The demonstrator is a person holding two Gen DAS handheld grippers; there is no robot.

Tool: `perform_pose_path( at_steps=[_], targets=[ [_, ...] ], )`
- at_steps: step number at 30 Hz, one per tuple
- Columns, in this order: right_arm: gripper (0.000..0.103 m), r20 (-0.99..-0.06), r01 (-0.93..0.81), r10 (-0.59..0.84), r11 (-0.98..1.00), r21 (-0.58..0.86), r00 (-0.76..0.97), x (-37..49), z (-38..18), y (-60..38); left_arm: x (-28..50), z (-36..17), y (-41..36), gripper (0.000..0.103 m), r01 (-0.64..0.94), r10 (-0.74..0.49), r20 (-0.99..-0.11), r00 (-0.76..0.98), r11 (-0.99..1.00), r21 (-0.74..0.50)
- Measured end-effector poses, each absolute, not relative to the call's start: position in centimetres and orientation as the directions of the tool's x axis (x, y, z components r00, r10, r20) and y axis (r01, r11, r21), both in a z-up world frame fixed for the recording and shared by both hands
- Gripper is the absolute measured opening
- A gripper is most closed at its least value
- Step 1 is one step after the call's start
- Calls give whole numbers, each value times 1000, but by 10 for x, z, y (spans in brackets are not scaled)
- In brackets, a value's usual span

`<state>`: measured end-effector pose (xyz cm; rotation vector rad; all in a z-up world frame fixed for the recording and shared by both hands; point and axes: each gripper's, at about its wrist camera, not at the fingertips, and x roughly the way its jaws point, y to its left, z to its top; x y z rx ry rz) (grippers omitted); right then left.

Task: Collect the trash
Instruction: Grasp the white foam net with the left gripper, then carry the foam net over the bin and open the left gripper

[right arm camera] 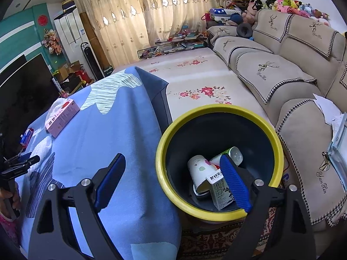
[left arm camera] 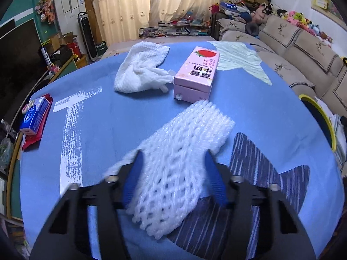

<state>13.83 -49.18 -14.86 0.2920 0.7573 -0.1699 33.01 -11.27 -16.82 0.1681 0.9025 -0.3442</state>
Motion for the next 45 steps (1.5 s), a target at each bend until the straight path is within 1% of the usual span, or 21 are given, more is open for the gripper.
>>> perform_pose_path(
  at_steps=[1, 2, 3, 5, 11, 14, 19, 23, 29, 33, 39, 42, 45],
  targets=[
    [84, -695, 254, -45, 946, 201, 717, 137, -148, -492, 329, -166, -112, 33, 361, -231, -791, 566, 932, -13],
    [84, -694, 254, -45, 946, 202, 718, 136, -147, -492, 328, -165, -112, 27, 362, -238, -791, 564, 932, -23],
    [84, -693, 253, -44, 946, 203, 720, 134, -147, -492, 326, -163, -113, 24, 361, -241, -790, 564, 932, -27],
    [84, -688, 253, -43, 945, 207, 725, 130, -144, -493, 319, -158, -116, 22, 360, -234, -783, 576, 933, -14],
    [84, -669, 265, -61, 942, 207, 740, 117, -137, -499, 290, -121, -136, 22, 398, -274, -734, 622, 917, -5],
    [84, -663, 279, -78, 939, 203, 745, 112, -135, -503, 277, -99, -154, 22, 436, -318, -704, 635, 900, -13],
    [84, -662, 312, -108, 929, 199, 742, 101, -139, -518, 262, -71, -202, 22, 525, -403, -673, 621, 851, -25],
    [84, -663, 353, -140, 914, 198, 735, 88, -145, -535, 256, -62, -251, 22, 598, -455, -669, 588, 801, -20],
    [84, -655, 411, -187, 889, 204, 732, 66, -147, -562, 258, -67, -328, 22, 684, -515, -689, 510, 729, -38],
    [84, -650, 446, -224, 873, 198, 726, 52, -146, -576, 262, -81, -385, 22, 731, -549, -712, 437, 678, -74],
    [84, -655, 480, -239, 851, 215, 717, 37, -150, -594, 271, -113, -463, 24, 768, -559, -755, 342, 629, -118],
    [84, -659, 492, -245, 844, 216, 711, 33, -152, -600, 274, -129, -490, 24, 772, -557, -771, 308, 620, -139],
    [84, -663, 501, -248, 837, 220, 707, 29, -154, -606, 279, -143, -509, 27, 769, -546, -783, 297, 623, -143]
  ],
)
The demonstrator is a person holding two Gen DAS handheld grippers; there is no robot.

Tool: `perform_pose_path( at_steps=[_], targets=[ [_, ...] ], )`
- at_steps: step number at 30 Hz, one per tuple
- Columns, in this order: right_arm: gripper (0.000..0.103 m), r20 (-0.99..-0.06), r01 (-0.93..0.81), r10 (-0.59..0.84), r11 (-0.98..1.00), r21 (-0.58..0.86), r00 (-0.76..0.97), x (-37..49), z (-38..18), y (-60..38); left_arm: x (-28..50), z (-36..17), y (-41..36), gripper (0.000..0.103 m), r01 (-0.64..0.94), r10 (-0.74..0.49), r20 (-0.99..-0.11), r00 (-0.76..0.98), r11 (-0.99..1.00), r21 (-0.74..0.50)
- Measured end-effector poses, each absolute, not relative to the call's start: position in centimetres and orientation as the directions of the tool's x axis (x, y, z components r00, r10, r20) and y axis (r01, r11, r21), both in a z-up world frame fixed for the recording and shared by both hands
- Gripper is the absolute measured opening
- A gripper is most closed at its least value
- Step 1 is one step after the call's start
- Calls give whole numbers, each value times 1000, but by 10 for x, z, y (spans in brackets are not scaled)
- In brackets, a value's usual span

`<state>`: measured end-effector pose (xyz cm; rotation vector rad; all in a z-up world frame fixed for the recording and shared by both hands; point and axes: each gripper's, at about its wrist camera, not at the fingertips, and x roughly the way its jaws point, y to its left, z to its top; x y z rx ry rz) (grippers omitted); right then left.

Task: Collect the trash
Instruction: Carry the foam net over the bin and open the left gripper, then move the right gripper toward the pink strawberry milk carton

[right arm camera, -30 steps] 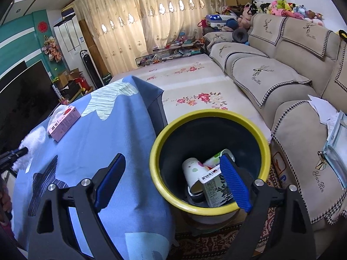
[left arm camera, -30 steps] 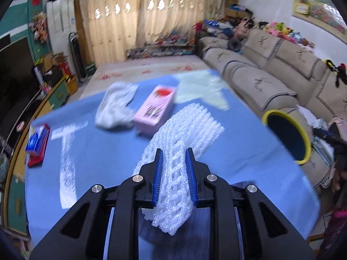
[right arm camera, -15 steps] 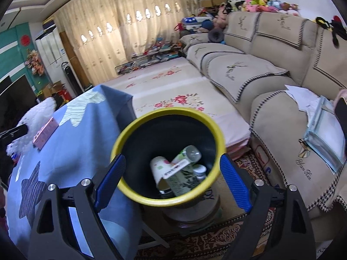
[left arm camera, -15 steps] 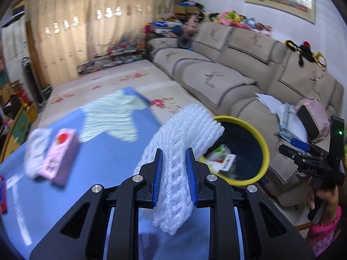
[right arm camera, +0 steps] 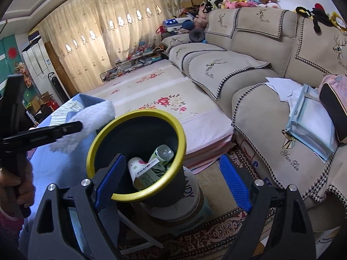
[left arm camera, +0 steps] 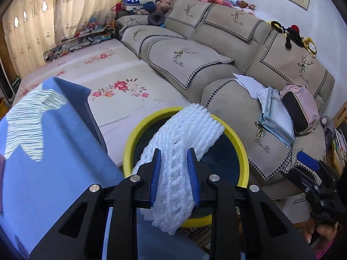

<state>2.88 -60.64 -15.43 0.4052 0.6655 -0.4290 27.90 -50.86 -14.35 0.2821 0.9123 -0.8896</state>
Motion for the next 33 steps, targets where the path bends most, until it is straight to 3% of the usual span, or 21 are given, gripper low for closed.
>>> perform_pose_path(
  at_steps=[3, 4, 11, 17, 24, 29, 33],
  targets=[
    [84, -664, 502, -244, 834, 228, 707, 28, -156, -609, 283, -155, -521, 41, 763, -533, -794, 291, 631, -144],
    [84, -665, 502, -242, 834, 230, 707, 29, -156, -609, 283, -157, -522, 51, 760, -529, -796, 293, 635, -143],
    [85, -666, 488, -230, 842, 230, 710, 32, -155, -604, 278, -150, -515, 79, 754, -546, -778, 310, 640, -148],
    [85, -659, 485, -237, 847, 220, 713, 34, -148, -596, 264, -119, -469, 84, 745, -602, -727, 331, 640, -190],
    [86, -661, 434, -207, 879, 199, 722, 54, -139, -571, 253, -75, -357, 93, 662, -610, -626, 486, 725, -192],
    [86, -650, 342, -151, 923, 177, 744, 91, -125, -527, 261, -55, -252, 96, 533, -534, -571, 624, 825, -189],
    [87, -637, 265, -104, 951, 162, 764, 123, -111, -483, 270, -47, -167, 98, 385, -399, -514, 759, 912, -140]
  ],
)
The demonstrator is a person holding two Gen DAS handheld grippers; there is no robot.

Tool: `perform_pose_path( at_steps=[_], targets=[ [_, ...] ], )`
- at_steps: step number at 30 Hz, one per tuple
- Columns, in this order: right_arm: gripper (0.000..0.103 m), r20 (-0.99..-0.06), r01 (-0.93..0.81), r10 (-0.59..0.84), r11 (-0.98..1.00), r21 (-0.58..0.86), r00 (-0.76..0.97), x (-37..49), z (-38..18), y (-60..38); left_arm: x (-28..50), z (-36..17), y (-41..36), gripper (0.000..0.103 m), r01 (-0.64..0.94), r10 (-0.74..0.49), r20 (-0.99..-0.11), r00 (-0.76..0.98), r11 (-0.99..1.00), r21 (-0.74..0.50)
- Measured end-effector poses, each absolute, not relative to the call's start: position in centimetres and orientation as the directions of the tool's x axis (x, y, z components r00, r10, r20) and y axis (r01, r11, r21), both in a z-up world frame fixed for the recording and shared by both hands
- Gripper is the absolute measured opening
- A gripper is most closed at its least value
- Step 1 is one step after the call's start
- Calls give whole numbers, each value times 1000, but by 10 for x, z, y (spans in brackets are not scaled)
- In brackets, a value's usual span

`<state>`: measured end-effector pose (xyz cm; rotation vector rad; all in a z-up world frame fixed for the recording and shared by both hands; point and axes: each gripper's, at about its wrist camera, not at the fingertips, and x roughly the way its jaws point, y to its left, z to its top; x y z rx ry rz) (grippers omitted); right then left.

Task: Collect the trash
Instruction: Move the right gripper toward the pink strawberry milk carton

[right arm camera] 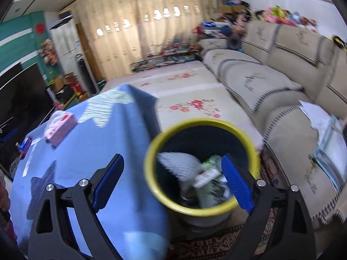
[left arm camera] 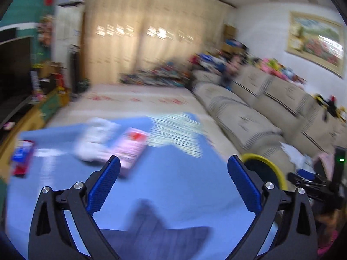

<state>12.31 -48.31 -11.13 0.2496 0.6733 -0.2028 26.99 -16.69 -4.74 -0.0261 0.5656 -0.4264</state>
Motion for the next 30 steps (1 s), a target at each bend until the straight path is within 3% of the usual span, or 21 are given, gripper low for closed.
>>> perform_pose_path(
  at_steps=[11, 21, 30],
  targets=[
    [90, -649, 43, 83, 984, 175, 756, 233, -95, -334, 315, -85, -2, 98, -35, -6, -472, 882, 996, -79],
    [90, -686, 44, 86, 985, 169, 722, 322, -116, -229, 327, -109, 42, 98, -177, 73, -501, 862, 971, -162],
    [90, -718, 196, -74, 977, 87, 692, 367, -146, -197, 324, -115, 32, 98, -180, 82, -489, 869, 971, -157]
  ],
)
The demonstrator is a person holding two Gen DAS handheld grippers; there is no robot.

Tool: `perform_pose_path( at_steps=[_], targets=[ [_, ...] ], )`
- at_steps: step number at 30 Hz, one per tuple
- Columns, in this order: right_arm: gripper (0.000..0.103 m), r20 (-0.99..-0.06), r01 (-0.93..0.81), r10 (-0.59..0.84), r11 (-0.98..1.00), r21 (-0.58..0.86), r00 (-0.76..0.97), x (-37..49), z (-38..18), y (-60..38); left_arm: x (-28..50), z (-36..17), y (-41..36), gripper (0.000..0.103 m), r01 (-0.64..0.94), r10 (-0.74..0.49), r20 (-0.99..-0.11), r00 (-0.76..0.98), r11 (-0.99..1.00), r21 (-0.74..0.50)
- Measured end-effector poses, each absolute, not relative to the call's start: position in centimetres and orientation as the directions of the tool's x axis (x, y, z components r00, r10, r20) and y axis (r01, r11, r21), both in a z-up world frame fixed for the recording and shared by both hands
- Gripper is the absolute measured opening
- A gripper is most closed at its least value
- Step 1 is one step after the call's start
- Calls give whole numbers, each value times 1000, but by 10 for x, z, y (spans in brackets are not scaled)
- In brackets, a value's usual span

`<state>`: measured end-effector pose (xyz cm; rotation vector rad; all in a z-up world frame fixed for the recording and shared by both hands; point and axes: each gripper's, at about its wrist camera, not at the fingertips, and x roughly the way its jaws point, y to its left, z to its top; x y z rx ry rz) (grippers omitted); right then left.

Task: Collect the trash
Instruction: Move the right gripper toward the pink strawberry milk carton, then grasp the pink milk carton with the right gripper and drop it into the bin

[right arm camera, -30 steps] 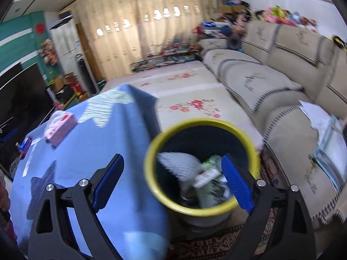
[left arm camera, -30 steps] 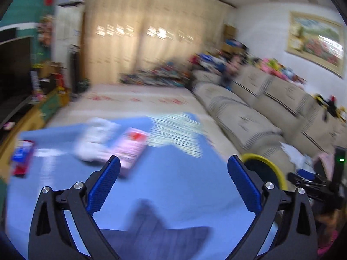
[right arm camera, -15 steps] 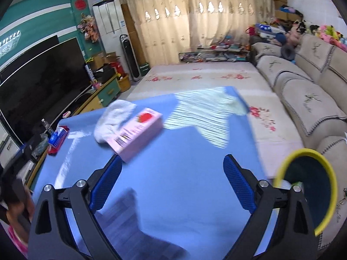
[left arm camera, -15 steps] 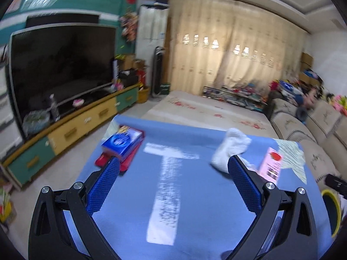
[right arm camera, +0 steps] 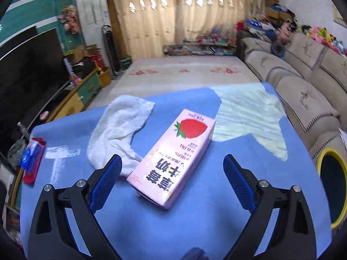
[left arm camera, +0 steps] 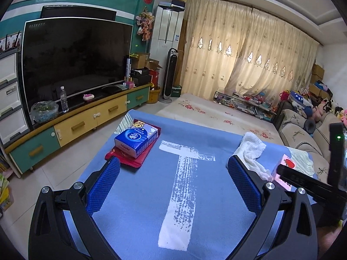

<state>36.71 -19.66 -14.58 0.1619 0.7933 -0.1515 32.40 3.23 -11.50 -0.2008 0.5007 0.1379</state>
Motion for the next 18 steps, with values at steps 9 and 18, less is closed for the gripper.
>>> perform_pose_path(
  at_steps=[9, 18],
  targets=[
    [89, -752, 212, -156, 977, -23, 640, 370, -169, -193, 329, -125, 41, 98, -202, 68, -512, 856, 957, -210],
    [86, -738, 245, -164, 970, 2, 655, 351, -166, -250, 330, -127, 37, 98, -184, 44, -514, 856, 957, -223]
  ],
)
